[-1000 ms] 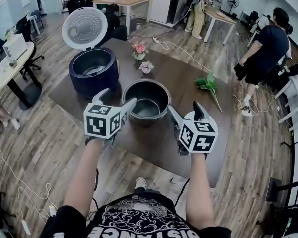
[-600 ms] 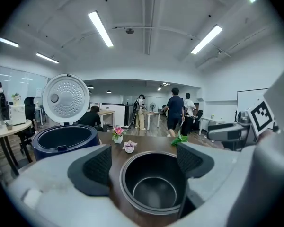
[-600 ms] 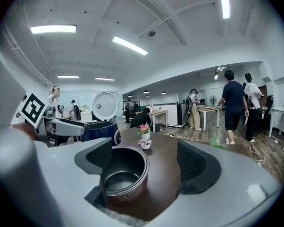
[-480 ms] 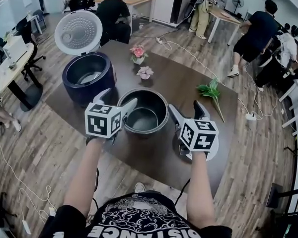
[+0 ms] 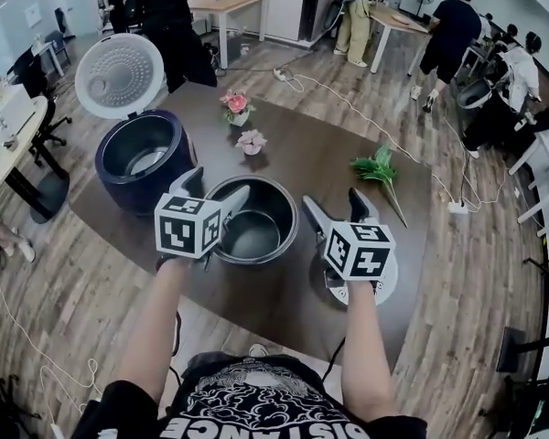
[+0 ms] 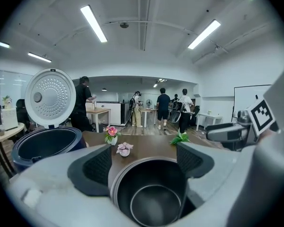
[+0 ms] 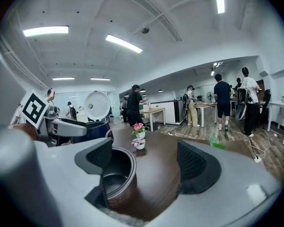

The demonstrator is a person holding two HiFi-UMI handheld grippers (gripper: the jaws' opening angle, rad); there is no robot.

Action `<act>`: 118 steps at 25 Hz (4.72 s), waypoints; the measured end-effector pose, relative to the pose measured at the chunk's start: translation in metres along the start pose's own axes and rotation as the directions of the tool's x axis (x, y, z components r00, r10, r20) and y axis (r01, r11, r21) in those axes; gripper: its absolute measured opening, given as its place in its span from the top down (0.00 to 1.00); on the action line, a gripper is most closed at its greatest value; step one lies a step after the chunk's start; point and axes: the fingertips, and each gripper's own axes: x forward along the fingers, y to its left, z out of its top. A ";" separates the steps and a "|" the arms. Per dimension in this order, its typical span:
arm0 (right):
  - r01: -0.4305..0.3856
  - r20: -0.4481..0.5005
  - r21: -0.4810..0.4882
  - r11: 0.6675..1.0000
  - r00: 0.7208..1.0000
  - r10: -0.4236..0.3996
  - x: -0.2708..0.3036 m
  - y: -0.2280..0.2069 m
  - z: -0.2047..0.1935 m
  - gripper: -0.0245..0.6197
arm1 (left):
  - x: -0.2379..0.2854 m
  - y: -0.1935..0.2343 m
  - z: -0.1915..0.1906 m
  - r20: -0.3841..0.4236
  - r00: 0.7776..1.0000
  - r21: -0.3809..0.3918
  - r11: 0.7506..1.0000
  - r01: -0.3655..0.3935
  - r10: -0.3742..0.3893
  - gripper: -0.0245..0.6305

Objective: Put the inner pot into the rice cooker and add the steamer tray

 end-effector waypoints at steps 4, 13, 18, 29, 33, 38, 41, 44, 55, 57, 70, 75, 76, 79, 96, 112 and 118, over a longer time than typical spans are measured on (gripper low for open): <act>0.023 -0.003 0.004 1.000 1.000 -0.023 0.003 -0.006 0.000 0.31 | 0.012 0.001 0.004 0.002 1.000 0.003 1.000 0.023 -0.023 0.30; 0.118 -0.005 0.025 0.993 0.993 -0.118 0.009 -0.008 -0.003 0.31 | 0.033 0.011 0.007 -0.004 0.993 0.023 0.993 0.114 -0.114 0.30; 0.198 -0.016 0.045 0.979 0.980 -0.197 0.009 0.000 -0.009 0.31 | 0.045 0.020 0.005 -0.023 0.980 0.032 0.980 0.197 -0.196 0.30; 0.348 -0.038 0.077 0.934 0.937 -0.346 0.000 0.021 -0.020 0.31 | 0.057 0.027 0.003 -0.058 0.935 0.063 0.933 0.354 -0.351 0.30; 0.390 -0.043 0.091 0.916 0.921 -0.388 -0.003 0.032 -0.024 0.31 | 0.057 0.032 -0.002 -0.072 0.917 0.070 0.915 0.398 -0.393 0.30; 0.422 -0.053 0.109 0.900 0.907 -0.419 -0.004 0.044 -0.032 0.31 | 0.054 0.040 -0.005 -0.089 0.901 0.074 0.900 0.430 -0.424 0.30; 0.424 -0.057 0.116 0.898 0.906 -0.420 -0.001 0.051 -0.035 0.31 | 0.052 0.044 -0.007 -0.094 0.898 0.080 0.896 0.437 -0.430 0.30; 0.423 -0.060 0.119 0.898 0.906 -0.419 0.002 0.053 -0.038 0.31 | 0.051 0.047 -0.010 -0.100 0.897 0.083 0.895 0.439 -0.431 0.30; 0.392 -0.122 0.128 0.911 0.918 -0.378 0.014 0.044 -0.061 0.31 | 0.056 0.047 -0.035 -0.158 0.903 0.042 0.911 0.411 -0.400 0.30; 0.383 -0.140 0.142 0.913 0.920 -0.365 0.016 0.042 -0.069 0.31 | 0.059 0.045 -0.044 -0.177 0.900 0.027 0.912 0.409 -0.398 0.30; 0.304 -0.228 0.212 0.929 0.940 -0.255 0.035 0.047 -0.109 0.35 | 0.058 0.053 -0.092 -0.266 0.899 -0.086 0.938 0.337 -0.347 0.30; 0.271 -0.256 0.261 0.926 0.945 -0.204 0.043 0.053 -0.125 0.39 | 0.052 0.051 -0.108 -0.290 0.886 -0.147 0.932 0.332 -0.362 0.36; 0.270 -0.264 0.265 0.926 0.944 -0.199 0.043 0.054 -0.127 0.40 | 0.050 0.051 -0.110 -0.294 0.886 -0.155 0.933 0.325 -0.358 0.36; 0.273 -0.286 0.270 0.923 0.938 -0.194 0.042 0.055 -0.132 0.43 | 0.047 0.051 -0.115 -0.303 0.885 -0.183 0.933 0.310 -0.353 0.39; 0.312 -0.355 0.303 0.900 0.914 -0.197 0.047 0.055 -0.150 0.62 | 0.049 0.054 -0.131 -0.305 0.880 -0.320 0.910 0.264 -0.363 0.65; 0.366 -0.369 0.171 0.915 0.885 -0.285 0.049 0.058 -0.137 0.75 | 0.034 0.071 -0.110 -0.201 0.934 -0.359 0.909 0.212 -0.297 0.74; 0.337 -0.316 0.172 0.926 0.909 -0.272 0.058 0.068 -0.115 0.78 | 0.021 0.086 -0.085 -0.129 0.958 -0.324 0.924 0.203 -0.256 0.75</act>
